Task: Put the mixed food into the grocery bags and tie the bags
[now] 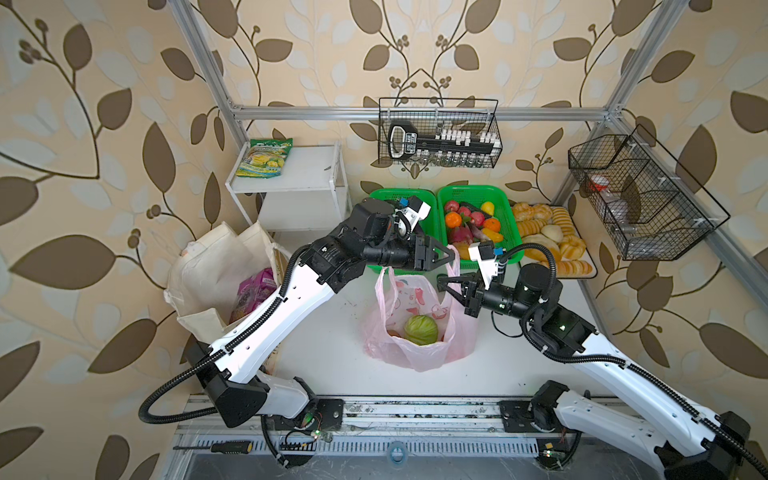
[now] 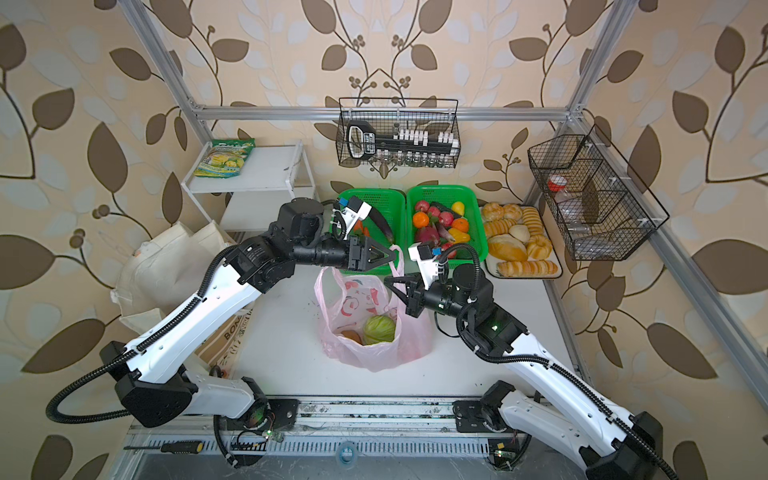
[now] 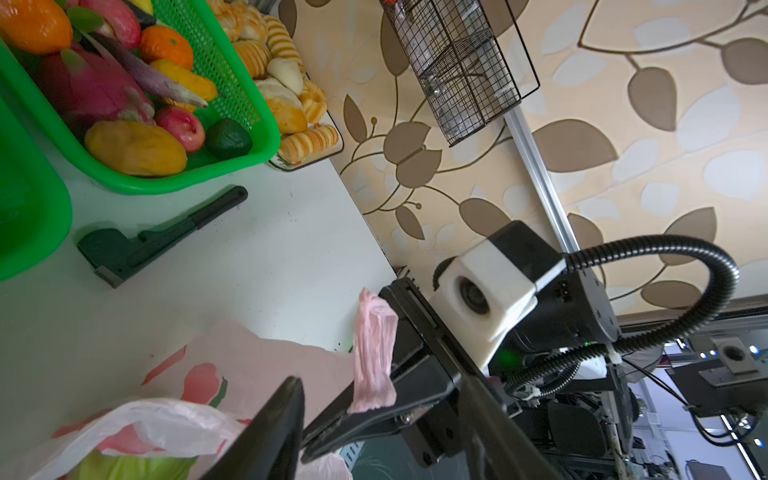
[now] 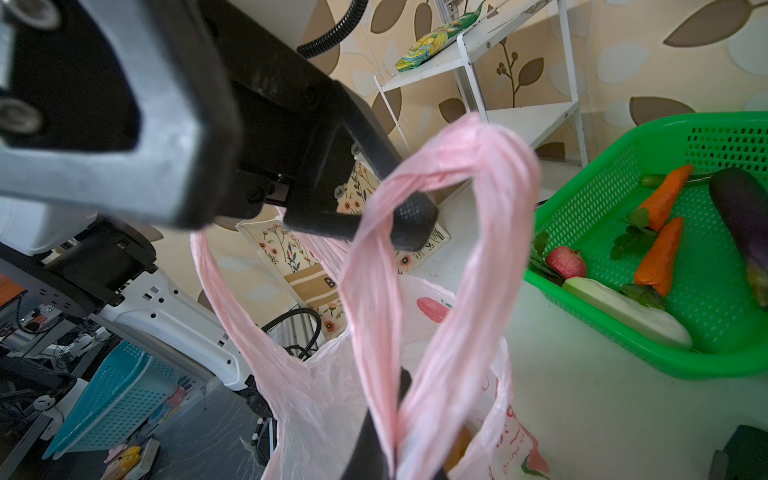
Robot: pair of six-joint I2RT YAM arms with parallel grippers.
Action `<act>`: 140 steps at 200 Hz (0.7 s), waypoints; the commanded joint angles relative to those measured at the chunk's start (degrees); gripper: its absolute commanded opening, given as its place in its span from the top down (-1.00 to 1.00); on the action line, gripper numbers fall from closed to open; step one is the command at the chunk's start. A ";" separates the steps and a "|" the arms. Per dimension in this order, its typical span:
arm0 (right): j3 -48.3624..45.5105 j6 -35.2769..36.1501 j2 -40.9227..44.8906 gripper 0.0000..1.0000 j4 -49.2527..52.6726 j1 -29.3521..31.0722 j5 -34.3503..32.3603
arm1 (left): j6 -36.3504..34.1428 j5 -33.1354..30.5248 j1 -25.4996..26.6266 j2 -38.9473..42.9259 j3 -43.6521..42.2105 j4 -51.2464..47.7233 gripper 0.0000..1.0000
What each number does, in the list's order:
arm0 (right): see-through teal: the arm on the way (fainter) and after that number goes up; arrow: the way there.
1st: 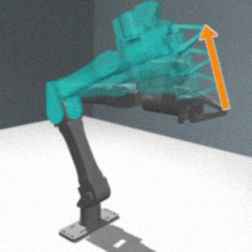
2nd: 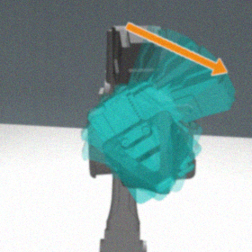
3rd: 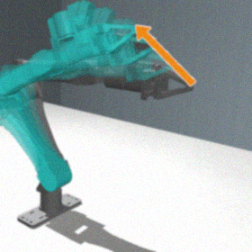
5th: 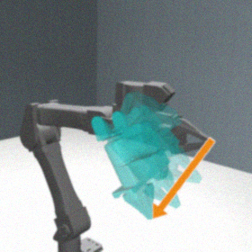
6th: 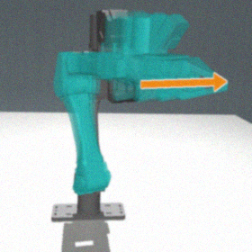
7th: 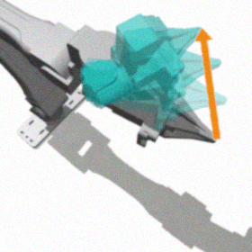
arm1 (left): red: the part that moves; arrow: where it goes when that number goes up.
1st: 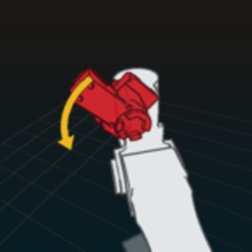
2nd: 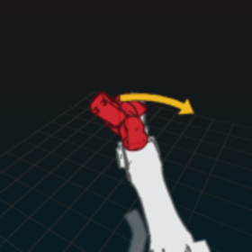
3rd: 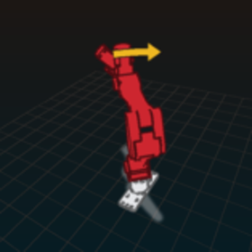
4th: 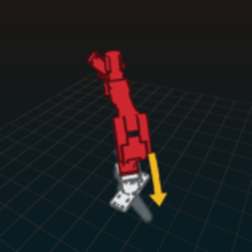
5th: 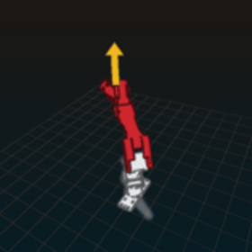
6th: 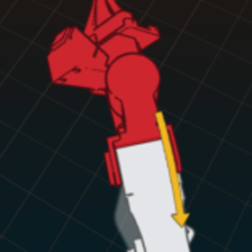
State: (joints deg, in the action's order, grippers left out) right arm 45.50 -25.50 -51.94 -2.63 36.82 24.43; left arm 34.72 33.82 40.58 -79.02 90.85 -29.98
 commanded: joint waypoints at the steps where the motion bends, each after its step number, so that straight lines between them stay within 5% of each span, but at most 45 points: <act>1: -0.87 0.01 0.41 0.86 0.53 0.53 0.86 | -0.27 0.06 0.56 -0.43 1.30 4.25 0.15; 18: -0.94 0.33 0.83 0.83 1.83 0.52 -0.07 | 0.03 2.23 0.64 -0.81 1.61 5.04 0.65; 51: -1.28 0.37 1.39 0.80 3.14 0.27 -0.71 | 1.29 5.60 0.80 -0.61 1.14 6.92 1.00; 81: -1.46 1.44 1.98 0.61 3.98 -0.12 -0.74 | 1.88 6.61 0.82 -0.48 1.87 7.12 1.00; 106: -1.98 4.39 3.66 0.06 3.94 -1.00 -0.24 | 3.43 7.27 0.82 -0.19 3.83 6.80 1.00; 140: -3.56 10.47 6.84 -0.24 -2.90 -1.31 2.57 | 5.66 12.32 0.82 -0.88 7.80 4.59 1.00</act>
State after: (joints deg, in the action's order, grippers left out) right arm 43.27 -20.38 -47.40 0.40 35.86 24.47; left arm 38.30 40.66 40.95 -80.23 94.11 -26.11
